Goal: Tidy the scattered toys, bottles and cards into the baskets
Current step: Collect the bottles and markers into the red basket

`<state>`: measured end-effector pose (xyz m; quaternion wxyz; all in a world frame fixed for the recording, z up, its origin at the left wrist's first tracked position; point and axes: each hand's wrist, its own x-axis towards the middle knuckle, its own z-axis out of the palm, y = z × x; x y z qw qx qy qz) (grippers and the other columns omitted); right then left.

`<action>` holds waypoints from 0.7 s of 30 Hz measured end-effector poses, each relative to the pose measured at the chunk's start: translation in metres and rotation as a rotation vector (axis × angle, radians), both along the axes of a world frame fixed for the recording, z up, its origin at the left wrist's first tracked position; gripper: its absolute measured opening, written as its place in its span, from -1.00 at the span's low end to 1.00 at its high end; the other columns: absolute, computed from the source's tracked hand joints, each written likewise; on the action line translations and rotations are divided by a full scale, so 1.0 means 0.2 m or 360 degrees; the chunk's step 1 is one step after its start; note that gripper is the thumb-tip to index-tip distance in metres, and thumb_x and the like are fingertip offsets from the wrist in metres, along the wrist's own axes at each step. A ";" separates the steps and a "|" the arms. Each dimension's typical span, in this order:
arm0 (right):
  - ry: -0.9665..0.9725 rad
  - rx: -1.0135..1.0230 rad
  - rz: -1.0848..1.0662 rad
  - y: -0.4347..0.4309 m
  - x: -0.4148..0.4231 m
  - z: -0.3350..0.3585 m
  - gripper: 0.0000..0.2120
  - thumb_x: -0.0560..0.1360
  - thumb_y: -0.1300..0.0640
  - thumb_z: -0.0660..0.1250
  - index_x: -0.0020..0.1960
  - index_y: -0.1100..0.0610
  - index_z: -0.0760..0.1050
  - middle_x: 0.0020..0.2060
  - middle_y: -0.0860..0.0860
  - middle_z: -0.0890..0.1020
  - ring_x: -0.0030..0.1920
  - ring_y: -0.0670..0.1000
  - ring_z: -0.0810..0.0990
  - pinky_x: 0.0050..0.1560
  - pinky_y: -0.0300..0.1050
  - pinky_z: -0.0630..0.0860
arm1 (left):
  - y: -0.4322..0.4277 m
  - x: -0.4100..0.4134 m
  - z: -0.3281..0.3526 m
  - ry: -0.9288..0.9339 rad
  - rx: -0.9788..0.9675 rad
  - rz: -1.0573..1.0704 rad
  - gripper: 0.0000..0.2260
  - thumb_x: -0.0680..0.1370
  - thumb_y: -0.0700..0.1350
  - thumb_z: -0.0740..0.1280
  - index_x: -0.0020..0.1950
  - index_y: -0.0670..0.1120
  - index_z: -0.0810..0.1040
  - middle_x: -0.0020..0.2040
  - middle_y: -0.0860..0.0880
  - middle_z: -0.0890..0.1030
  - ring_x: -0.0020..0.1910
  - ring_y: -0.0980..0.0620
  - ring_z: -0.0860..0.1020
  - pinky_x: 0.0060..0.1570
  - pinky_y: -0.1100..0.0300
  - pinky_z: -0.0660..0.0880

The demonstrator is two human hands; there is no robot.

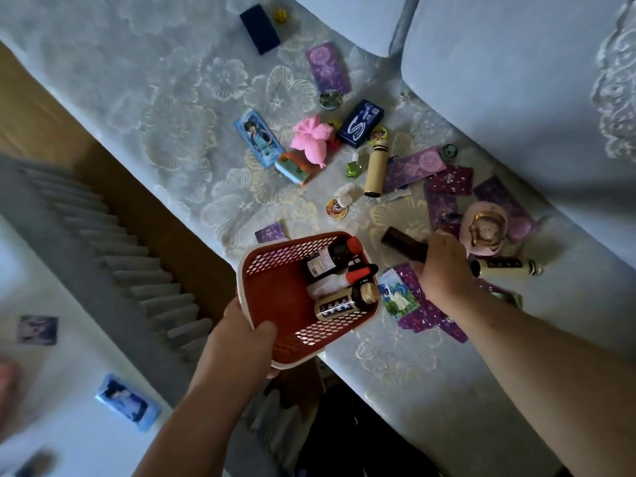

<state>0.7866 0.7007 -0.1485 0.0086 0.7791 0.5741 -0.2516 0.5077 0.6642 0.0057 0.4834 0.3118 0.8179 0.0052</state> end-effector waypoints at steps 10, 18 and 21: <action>0.0375 0.0408 0.0798 -0.02 -0.13 0.40 -0.56 0.45 0.11 0.42 0.31 0.06 0.48 0.17 0.02 0.53 0.20 0.08 0.37 0.19 -0.02 0.38 | 0.04 0.17 0.08 -0.0040 -0.0024 -0.0255 -0.59 0.52 -0.14 0.23 0.37 -0.03 0.37 0.00 -0.10 0.64 -0.33 -0.06 0.69 -0.31 -0.01 0.66; 0.0442 0.0543 0.0080 -0.09 -0.03 0.34 -0.62 0.53 -0.04 0.31 0.26 0.14 0.47 0.13 0.04 0.51 0.17 0.06 0.41 0.16 -0.13 0.38 | 0.06 0.31 0.07 -0.0147 -0.0088 -0.0299 -0.71 0.54 -0.21 0.24 0.26 -0.11 0.43 -0.03 -0.14 0.63 -0.35 -0.10 0.69 -0.21 -0.08 0.66; 0.0200 0.0389 -0.0464 -0.10 0.18 0.24 -0.66 0.57 0.10 0.24 0.31 0.20 0.39 0.21 0.15 0.46 0.23 0.14 0.41 0.17 -0.06 0.41 | 0.07 0.33 0.04 -0.0151 -0.0076 -0.0298 -0.73 0.52 -0.21 0.24 0.22 -0.11 0.45 -0.06 -0.14 0.64 -0.37 -0.10 0.69 -0.20 -0.11 0.66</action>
